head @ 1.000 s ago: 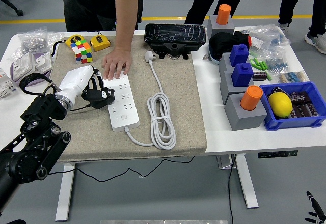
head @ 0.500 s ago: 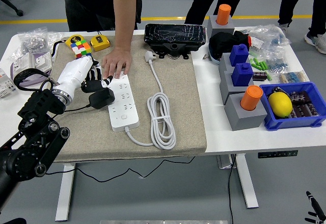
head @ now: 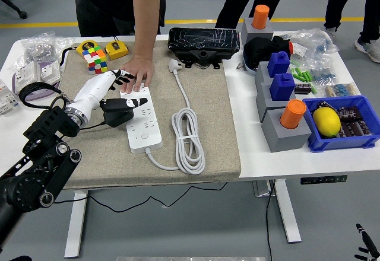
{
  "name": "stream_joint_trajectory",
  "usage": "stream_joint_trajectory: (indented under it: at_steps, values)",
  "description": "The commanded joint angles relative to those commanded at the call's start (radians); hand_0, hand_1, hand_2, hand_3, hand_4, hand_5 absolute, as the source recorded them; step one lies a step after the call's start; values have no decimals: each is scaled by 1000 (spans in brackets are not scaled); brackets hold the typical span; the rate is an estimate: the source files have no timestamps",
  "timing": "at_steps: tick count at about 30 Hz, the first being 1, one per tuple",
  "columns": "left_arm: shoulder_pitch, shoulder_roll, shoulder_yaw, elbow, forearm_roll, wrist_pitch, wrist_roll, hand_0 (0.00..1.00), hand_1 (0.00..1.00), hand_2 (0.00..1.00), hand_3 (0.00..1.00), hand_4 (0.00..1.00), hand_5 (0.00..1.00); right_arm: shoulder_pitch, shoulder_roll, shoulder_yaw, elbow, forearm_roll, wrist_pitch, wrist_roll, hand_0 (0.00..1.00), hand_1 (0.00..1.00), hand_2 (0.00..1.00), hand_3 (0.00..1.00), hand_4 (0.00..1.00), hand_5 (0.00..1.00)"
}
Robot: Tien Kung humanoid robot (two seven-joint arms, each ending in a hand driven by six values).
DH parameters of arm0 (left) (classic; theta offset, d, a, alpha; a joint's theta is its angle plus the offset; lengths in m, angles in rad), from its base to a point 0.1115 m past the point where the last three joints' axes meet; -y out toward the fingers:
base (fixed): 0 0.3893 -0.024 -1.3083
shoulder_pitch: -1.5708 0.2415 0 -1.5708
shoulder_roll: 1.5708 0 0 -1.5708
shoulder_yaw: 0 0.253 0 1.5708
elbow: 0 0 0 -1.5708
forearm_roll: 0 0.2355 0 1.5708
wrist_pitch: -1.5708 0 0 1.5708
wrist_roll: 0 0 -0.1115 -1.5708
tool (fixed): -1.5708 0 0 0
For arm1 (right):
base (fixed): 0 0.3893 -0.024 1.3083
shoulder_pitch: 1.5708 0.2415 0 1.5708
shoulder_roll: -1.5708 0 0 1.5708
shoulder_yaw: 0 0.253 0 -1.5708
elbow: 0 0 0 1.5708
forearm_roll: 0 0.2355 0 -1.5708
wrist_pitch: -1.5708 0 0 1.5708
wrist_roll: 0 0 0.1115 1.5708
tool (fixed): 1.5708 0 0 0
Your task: Pick up the plug,place it near the board,insert it into the board,press the button
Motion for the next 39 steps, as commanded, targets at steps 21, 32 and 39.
stream_joint_trajectory:
  at_steps: [21, 32, 39]
  values:
    - [1, 4, 13, 102, 59, -14, -2, 725, 799, 788, 817, 998, 354, 3, 0, 1, 0, 1, -2, 2, 998, 864, 781, 847, 998, 998]
    - [2, 4, 10, 127, 81, -5, 1, 652, 751, 746, 781, 998, 268, 4, -1, 3, 0, -1, -3, 2, 998, 863, 781, 848, 998, 998]
    - [6, 5, 7, 128, 98, 4, 4, 606, 715, 715, 742, 998, 145, 2, -3, 3, 0, -2, -4, 1, 998, 863, 779, 848, 998, 998]
